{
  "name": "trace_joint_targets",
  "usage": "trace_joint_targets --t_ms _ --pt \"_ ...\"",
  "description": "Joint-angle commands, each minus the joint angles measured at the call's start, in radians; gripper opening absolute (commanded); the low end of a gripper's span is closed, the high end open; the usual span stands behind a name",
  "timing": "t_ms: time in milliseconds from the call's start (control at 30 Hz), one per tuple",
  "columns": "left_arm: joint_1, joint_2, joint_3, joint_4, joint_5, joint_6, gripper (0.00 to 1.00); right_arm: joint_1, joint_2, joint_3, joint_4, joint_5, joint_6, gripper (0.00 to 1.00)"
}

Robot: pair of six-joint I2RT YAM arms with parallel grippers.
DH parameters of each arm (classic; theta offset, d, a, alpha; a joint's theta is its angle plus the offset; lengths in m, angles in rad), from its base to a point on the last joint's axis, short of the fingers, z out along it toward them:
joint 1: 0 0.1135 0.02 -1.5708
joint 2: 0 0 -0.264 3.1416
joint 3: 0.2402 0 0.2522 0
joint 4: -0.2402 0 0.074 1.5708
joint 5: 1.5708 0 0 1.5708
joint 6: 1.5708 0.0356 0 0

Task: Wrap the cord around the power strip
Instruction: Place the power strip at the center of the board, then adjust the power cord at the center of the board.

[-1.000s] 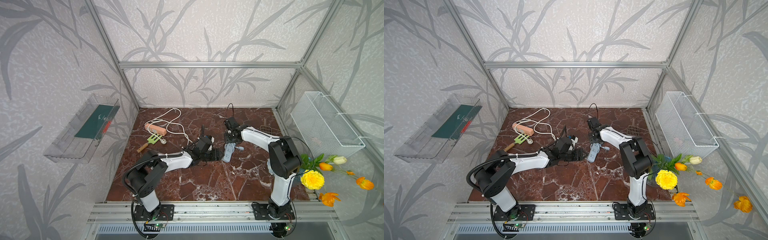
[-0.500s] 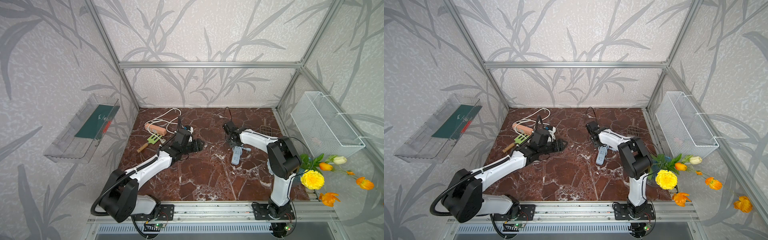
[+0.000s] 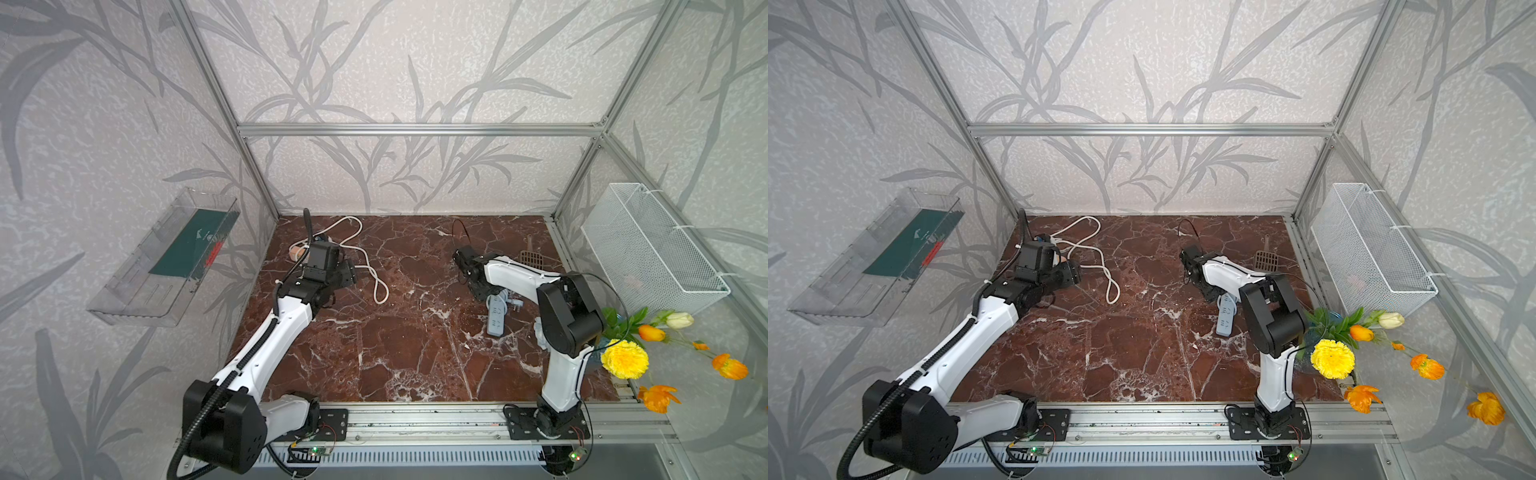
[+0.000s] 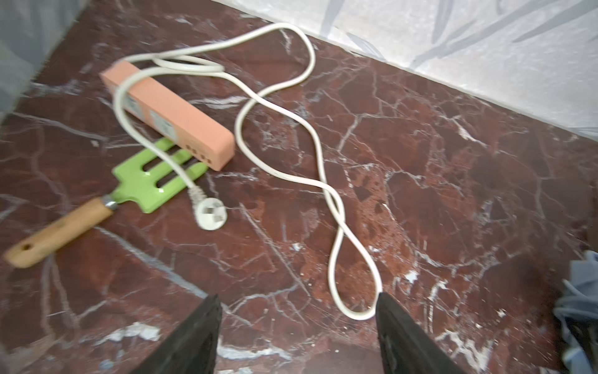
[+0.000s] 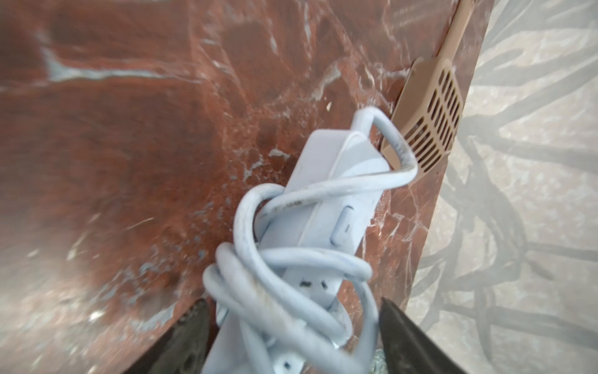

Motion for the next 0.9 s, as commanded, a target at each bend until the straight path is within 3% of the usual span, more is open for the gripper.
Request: trace_joint_targets --t_ms 0,233,400,467,667,867 --pt "0.085 0.033 0.062 -0.13 -0.11 0.038 0.76 0.066 -0.076 0.14 -0.099 -0.077 0.018 0.87" --pt "0.326 0.258 0.133 -0.09 0.017 -0.077 0.76 0.225 -0.044 0.318 -0.08 -0.229 0.114 0.86" --pt "0.361 0.499 0.353 -0.19 -0.064 -0.063 0.78 0.261 -0.049 0.292 0.004 -0.361 0.151 0.85" --pt "0.402 0.567 0.396 -0.179 -0.029 -0.094 0.78 0.272 -0.057 0.272 0.017 -0.366 0.157 0.85" --pt "0.455 0.717 0.454 -0.043 0.106 -0.096 0.63 0.275 -0.109 0.179 0.088 -0.336 0.165 0.84" --pt "0.459 0.802 0.516 -0.027 0.113 -0.089 0.54 0.273 -0.14 0.138 0.115 -0.294 0.144 0.84"
